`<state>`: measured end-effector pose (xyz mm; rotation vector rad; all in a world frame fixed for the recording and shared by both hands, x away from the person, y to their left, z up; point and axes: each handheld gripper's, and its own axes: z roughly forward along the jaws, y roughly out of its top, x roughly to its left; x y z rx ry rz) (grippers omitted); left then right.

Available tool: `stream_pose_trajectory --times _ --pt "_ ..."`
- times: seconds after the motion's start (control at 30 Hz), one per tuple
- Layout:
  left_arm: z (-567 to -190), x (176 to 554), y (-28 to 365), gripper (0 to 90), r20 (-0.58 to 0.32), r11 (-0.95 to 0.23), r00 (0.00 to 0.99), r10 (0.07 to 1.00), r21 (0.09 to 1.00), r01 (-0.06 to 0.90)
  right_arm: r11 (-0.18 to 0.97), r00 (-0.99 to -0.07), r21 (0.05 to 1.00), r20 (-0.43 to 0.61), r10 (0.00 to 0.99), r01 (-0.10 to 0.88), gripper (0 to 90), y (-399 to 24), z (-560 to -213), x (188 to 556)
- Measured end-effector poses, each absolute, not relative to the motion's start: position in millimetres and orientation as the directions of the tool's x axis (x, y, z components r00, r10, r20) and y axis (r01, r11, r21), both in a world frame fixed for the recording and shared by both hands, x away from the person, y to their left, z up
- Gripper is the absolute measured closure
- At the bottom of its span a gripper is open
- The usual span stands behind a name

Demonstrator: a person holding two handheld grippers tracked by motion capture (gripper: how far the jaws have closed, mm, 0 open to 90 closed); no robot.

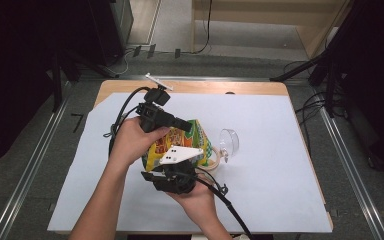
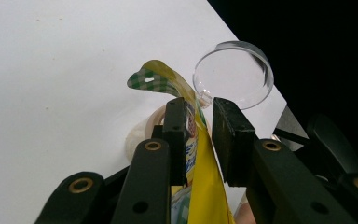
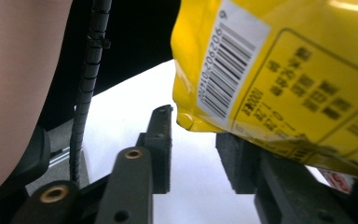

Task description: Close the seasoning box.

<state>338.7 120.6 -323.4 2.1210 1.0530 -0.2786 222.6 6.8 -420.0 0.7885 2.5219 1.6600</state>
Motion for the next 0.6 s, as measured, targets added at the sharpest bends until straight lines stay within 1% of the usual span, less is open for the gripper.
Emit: stream_pose_trajectory --times 0.13,0.2,0.5,0.6 --pt "-323.0 338.8 121.8 76.0 -0.479 -0.383 0.635 0.607 0.523 0.761 0.305 -0.876 0.874 0.231 0.423 0.377 65.5 7.5 -419.4 220.6" --pt "-322.2 338.4 122.2 76.0 -0.477 -0.373 0.628 0.615 0.525 0.765 0.294 -0.873 0.878 0.232 0.429 0.377 68.5 6.9 -418.7 219.9" --pt "-319.8 338.8 126.3 74.7 -0.485 -0.357 0.62 0.616 0.529 0.769 0.271 -0.87 0.883 0.247 0.427 0.384 68.5 4.1 -415.1 219.2" --pt "-317.7 336.7 126.8 75.2 -0.476 -0.354 0.62 0.623 0.536 0.767 0.265 -0.871 0.886 0.246 0.425 0.38 68.5 5.4 -415.2 219.1"
